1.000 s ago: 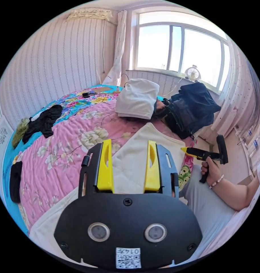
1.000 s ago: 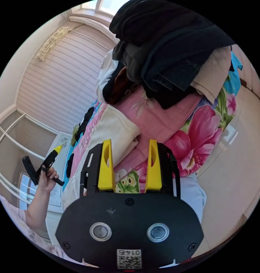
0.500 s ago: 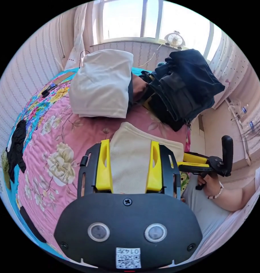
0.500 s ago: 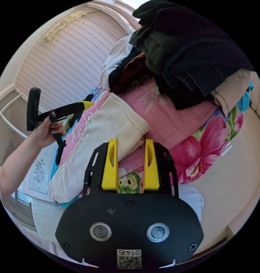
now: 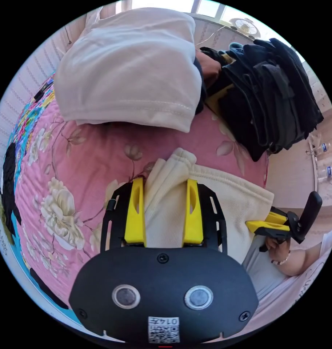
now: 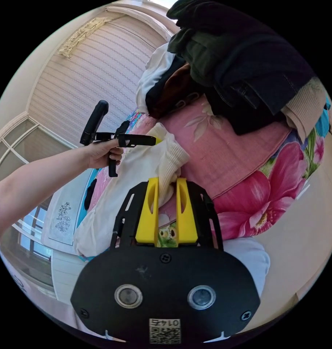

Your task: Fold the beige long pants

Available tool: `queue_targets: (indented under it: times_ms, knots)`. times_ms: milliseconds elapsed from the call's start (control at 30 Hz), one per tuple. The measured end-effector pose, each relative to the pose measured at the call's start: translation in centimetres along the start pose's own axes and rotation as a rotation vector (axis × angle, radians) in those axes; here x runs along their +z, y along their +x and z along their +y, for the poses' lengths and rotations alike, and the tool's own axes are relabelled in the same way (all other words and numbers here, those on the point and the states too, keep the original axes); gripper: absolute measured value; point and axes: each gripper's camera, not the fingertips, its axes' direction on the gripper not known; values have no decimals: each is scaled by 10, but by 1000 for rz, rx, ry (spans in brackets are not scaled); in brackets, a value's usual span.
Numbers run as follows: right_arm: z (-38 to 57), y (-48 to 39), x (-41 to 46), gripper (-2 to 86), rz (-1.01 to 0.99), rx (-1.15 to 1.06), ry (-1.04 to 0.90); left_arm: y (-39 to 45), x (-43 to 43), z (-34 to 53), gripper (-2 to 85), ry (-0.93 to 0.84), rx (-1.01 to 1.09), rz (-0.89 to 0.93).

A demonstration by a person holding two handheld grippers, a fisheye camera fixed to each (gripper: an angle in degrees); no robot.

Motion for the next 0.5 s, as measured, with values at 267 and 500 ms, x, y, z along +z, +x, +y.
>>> queue_targets:
  times_ms: [267, 500]
  knots:
    - [2, -6, 2, 82, -27, 18, -4, 35, -15, 17, 56, -38, 275, -134]
    - [5, -27, -1, 70, -40, -49, 14, 38, -71, 101, 48, 166, -10, -43]
